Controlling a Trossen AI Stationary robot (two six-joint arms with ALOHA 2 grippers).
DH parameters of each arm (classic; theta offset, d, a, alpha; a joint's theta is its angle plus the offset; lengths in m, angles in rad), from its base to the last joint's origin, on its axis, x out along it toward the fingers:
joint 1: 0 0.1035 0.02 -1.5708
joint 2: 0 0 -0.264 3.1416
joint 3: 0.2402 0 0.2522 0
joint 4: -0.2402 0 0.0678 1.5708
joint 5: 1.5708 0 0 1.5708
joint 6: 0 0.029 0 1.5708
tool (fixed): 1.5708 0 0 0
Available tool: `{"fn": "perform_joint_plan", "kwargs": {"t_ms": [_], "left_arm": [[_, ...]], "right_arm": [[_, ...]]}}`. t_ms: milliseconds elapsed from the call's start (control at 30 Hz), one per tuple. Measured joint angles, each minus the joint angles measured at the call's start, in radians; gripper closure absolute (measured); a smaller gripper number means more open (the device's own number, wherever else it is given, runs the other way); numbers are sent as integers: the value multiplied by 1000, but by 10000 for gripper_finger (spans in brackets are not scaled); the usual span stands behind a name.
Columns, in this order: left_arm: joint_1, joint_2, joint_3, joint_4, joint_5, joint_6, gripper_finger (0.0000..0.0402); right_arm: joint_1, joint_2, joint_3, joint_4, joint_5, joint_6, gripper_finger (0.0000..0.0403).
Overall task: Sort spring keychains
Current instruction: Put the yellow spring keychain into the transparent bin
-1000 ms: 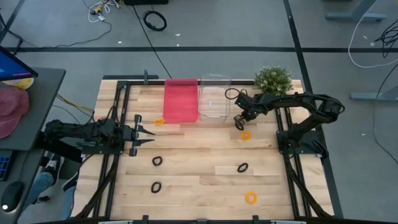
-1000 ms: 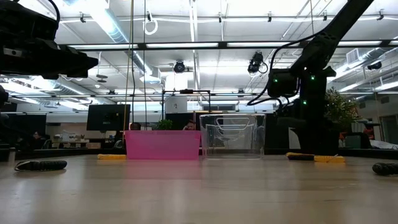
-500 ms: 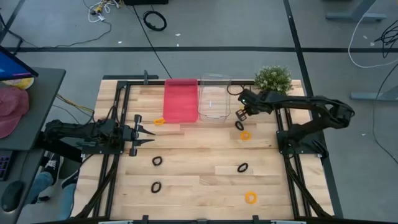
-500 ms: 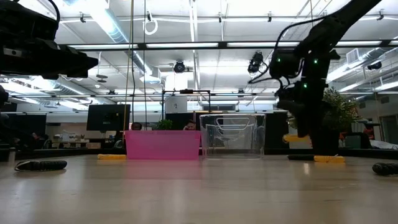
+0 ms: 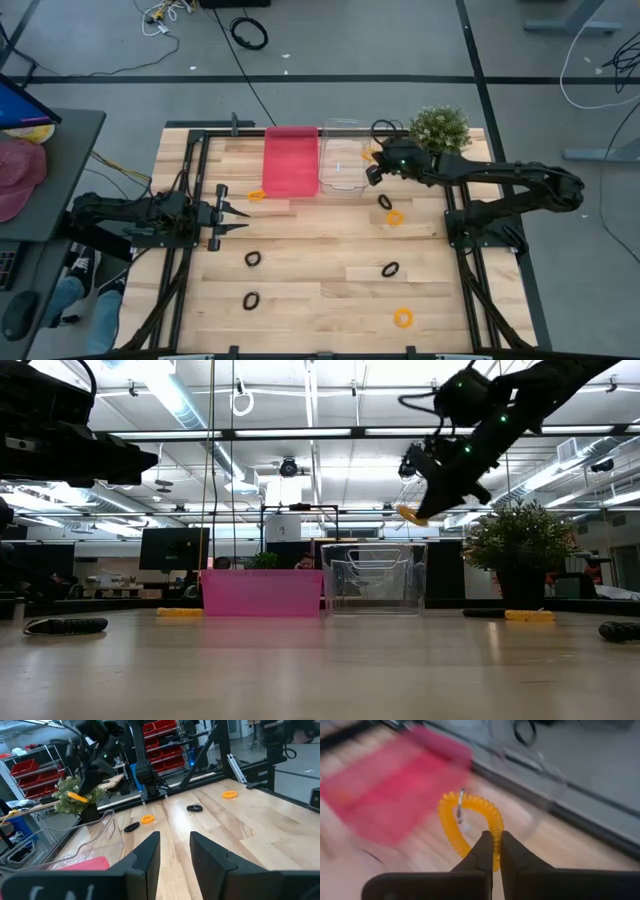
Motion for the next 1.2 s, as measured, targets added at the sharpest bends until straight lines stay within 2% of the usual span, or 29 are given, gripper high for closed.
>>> {"fn": "perform_joint_plan", "kwargs": {"t_ms": [267,667,1200], "left_arm": [[0,0,0,0,0,0,289],[0,0,0,0,0,0,289],[0,0,0,0,0,0,289]], "right_arm": [[50,0,1,129,-4,-115,396],[52,6,1,211,-3,-123,396],[52,124,2,350,-23,-151,394]]}}
